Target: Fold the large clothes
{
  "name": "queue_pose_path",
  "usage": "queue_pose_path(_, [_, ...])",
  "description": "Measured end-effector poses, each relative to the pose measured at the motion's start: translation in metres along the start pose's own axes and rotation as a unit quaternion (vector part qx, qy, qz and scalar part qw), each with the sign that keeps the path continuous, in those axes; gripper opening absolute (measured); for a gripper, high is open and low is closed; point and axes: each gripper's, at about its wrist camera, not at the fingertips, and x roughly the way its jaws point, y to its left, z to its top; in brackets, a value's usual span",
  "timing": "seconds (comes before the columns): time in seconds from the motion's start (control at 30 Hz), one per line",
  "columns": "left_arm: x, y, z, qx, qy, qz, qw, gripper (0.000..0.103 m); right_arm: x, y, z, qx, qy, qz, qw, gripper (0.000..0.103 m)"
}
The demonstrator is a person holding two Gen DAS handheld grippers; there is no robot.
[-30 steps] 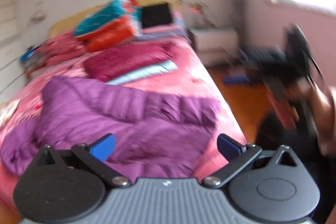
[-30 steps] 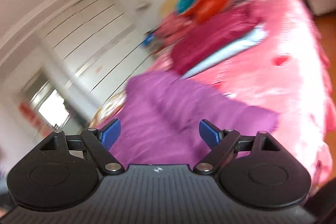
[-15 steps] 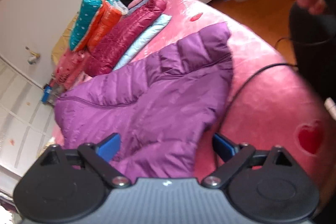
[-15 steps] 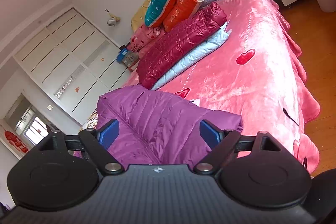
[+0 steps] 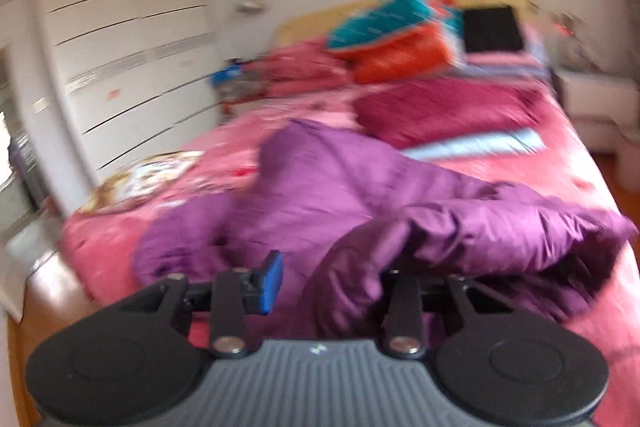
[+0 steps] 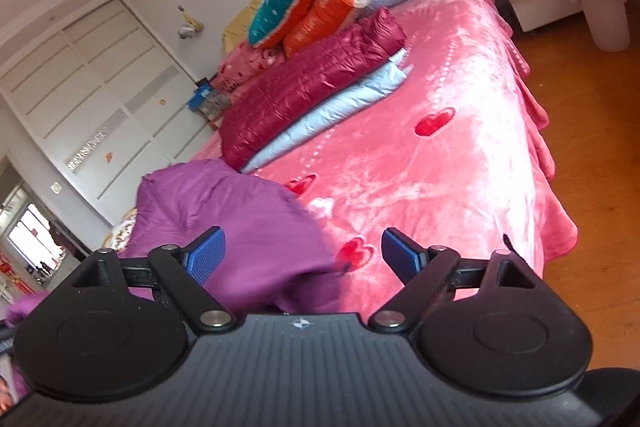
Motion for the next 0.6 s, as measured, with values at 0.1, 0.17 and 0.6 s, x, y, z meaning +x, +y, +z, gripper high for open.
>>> queue_pose_path(0.1, [-0.003,0.032,0.0,-0.049,0.002,0.024,0.9985,0.035,0.009,0.001,0.0,-0.016,0.03,-0.006,0.999,0.103])
queue_pose_path(0.17, [-0.003,0.046,-0.004,-0.064,0.006,0.038,0.9972,0.035,0.017,0.008,-0.004,-0.032,0.06,0.016,0.998,0.103])
queue_pose_path(0.6, [0.015,0.066,-0.012,-0.098,0.02,0.04,0.9942,0.036,0.037,0.091,-0.065,-0.332,0.123,0.045,0.934,0.103])
